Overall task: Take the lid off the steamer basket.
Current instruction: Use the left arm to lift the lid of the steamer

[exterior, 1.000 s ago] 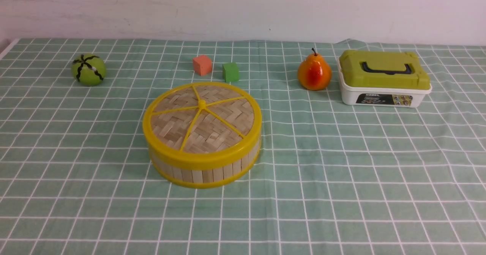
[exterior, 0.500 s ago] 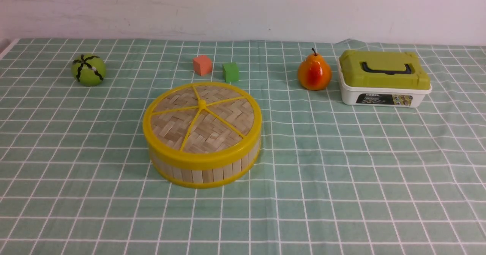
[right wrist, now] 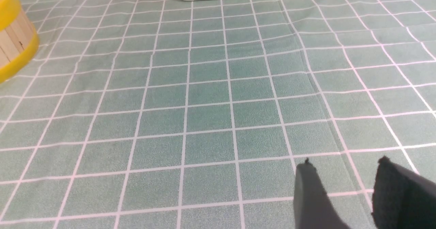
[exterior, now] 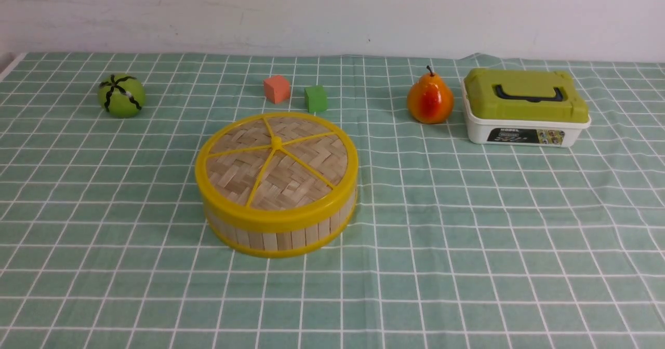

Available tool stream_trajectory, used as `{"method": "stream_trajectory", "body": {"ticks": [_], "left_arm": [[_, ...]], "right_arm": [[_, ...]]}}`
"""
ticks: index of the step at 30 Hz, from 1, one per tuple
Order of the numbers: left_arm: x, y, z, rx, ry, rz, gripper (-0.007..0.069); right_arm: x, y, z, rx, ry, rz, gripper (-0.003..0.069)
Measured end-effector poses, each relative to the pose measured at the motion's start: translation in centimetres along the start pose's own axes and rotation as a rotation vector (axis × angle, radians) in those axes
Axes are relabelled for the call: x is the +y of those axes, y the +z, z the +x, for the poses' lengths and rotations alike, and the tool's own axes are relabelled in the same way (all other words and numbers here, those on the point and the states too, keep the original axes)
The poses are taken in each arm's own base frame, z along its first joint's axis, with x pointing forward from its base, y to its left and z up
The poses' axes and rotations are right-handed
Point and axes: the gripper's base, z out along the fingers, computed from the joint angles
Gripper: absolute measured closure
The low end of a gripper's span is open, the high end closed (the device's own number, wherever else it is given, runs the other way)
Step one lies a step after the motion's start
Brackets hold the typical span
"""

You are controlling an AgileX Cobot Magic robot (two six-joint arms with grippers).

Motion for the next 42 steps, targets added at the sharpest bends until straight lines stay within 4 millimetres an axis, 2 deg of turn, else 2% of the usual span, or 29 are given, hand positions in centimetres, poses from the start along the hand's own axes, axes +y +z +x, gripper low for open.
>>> {"method": "stream_trajectory", "body": {"ticks": [21, 23, 25, 27, 30, 33, 36, 39, 40, 41, 42], "left_arm": [[-0.1, 0.0, -0.2, -0.023, 0.006, 0.006, 0.0476], [-0.3, 0.0, -0.3, -0.032, -0.053, 0.029, 0.0475], [-0.6, 0.0, -0.4, -0.036, -0.194, 0.068, 0.0472], [-1.2, -0.1, -0.6, -0.034, -0.490, 0.148, 0.0469], [-1.7, -0.2, -1.0, -0.029, -0.805, 0.226, 0.0469], [-2.0, -0.3, -1.3, -0.028, -0.970, 0.270, 0.0469], [-1.9, -0.4, -1.9, -0.086, -1.053, 0.301, 0.0475], [-1.9, -0.7, -2.9, -0.148, -1.089, 0.331, 0.0515], [-2.4, -1.6, -4.4, -0.194, -1.050, 0.371, 0.0566], [-2.5, -1.7, -4.6, -0.202, -1.035, 0.376, 0.0573], [-3.5, -3.3, -7.1, -0.261, -0.939, 0.425, 0.0633]], "right_arm": [[0.0, 0.0, 0.0, 0.000, 0.000, 0.000, 0.0418], [0.0, 0.0, 0.0, 0.000, 0.000, 0.000, 0.0418], [0.0, 0.0, 0.0, 0.000, 0.000, 0.000, 0.0418], [0.0, 0.0, 0.0, 0.000, 0.000, 0.000, 0.0418], [0.0, 0.0, 0.0, 0.000, 0.000, 0.000, 0.0418], [0.0, 0.0, 0.0, 0.000, 0.000, 0.000, 0.0418], [0.0, 0.0, 0.0, 0.000, 0.000, 0.000, 0.0418], [0.0, 0.0, 0.0, 0.000, 0.000, 0.000, 0.0418], [0.0, 0.0, 0.0, 0.000, 0.000, 0.000, 0.0418], [0.0, 0.0, 0.0, 0.000, 0.000, 0.000, 0.0418], [0.0, 0.0, 0.0, 0.000, 0.000, 0.000, 0.0418]]}}
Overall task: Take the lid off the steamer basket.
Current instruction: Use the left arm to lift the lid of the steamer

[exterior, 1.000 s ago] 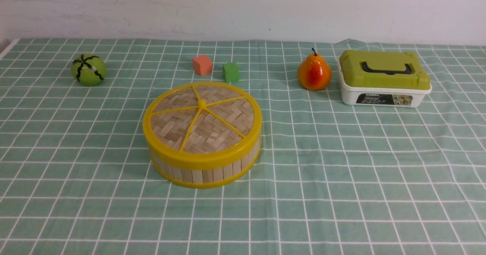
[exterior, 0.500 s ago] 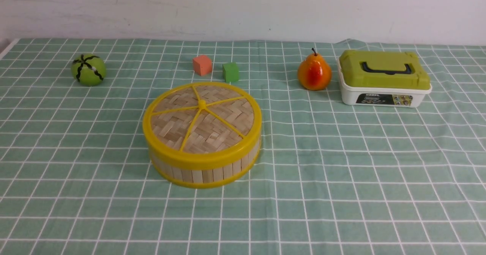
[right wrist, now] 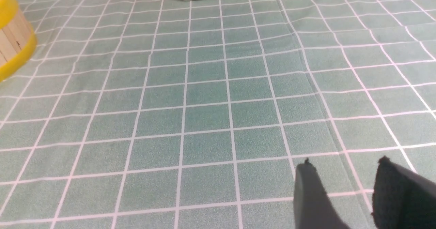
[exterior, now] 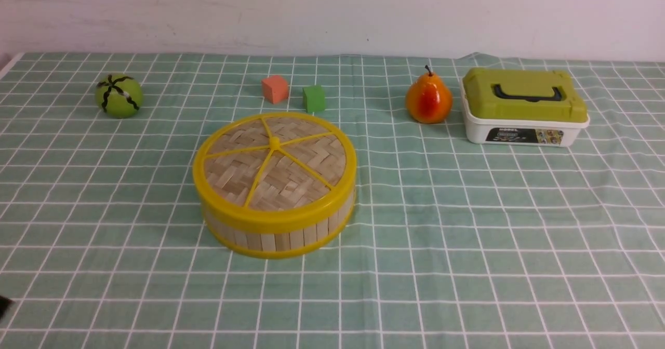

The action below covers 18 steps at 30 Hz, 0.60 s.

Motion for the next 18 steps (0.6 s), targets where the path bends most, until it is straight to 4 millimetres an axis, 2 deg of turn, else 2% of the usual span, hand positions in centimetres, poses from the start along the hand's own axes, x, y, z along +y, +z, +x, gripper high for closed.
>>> {"method": "stream_trajectory", "body": {"ticks": [1, 2, 3, 4, 7, 8, 9, 10, 12, 15, 16, 17, 18], "left_arm": [[-1.7, 0.1, -0.3, 0.007, 0.072, 0.019, 0.0637], [-2.1, 0.1, -0.4, 0.010, 0.082, 0.021, 0.0637], [-3.3, 0.4, -0.5, 0.030, 0.130, 0.016, 0.0637], [-5.3, 1.7, -0.6, 0.102, 0.220, -0.036, 0.0637], [-7.3, 5.4, -0.3, 0.335, 0.413, -0.222, 0.0637], [-7.6, 7.6, -0.2, 0.489, 0.522, -0.342, 0.0637], [-7.6, 8.0, -0.2, 0.511, 0.527, -0.362, 0.0637], [-7.6, 10.4, -0.3, 0.666, 0.609, -0.481, 0.0637], [-7.4, 13.9, -0.6, 0.846, 0.662, -0.633, 0.0637], [-7.4, 19.0, -1.3, 0.976, 0.689, -0.753, 0.0637], [-7.1, 19.3, -1.3, 0.983, 0.686, -0.762, 0.0637], [-7.4, 21.2, -1.5, 1.003, 0.677, -0.777, 0.0637], [-7.5, 21.7, -1.5, 1.004, 0.673, -0.780, 0.0637]], "right_arm": [[0.0, 0.0, 0.0, 0.000, 0.000, 0.000, 0.0418], [0.0, 0.0, 0.0, 0.000, 0.000, 0.000, 0.0418], [0.0, 0.0, 0.0, 0.000, 0.000, 0.000, 0.0418], [0.0, 0.0, 0.0, 0.000, 0.000, 0.000, 0.0418], [0.0, 0.0, 0.0, 0.000, 0.000, 0.000, 0.0418], [0.0, 0.0, 0.0, 0.000, 0.000, 0.000, 0.0418], [0.0, 0.0, 0.0, 0.000, 0.000, 0.000, 0.0418], [0.0, 0.0, 0.0, 0.000, 0.000, 0.000, 0.0418], [0.0, 0.0, 0.0, 0.000, 0.000, 0.000, 0.0418], [0.0, 0.0, 0.0, 0.000, 0.000, 0.000, 0.0418], [0.0, 0.0, 0.0, 0.000, 0.000, 0.000, 0.0418], [0.0, 0.0, 0.0, 0.000, 0.000, 0.000, 0.0418], [0.0, 0.0, 0.0, 0.000, 0.000, 0.000, 0.0418]]}}
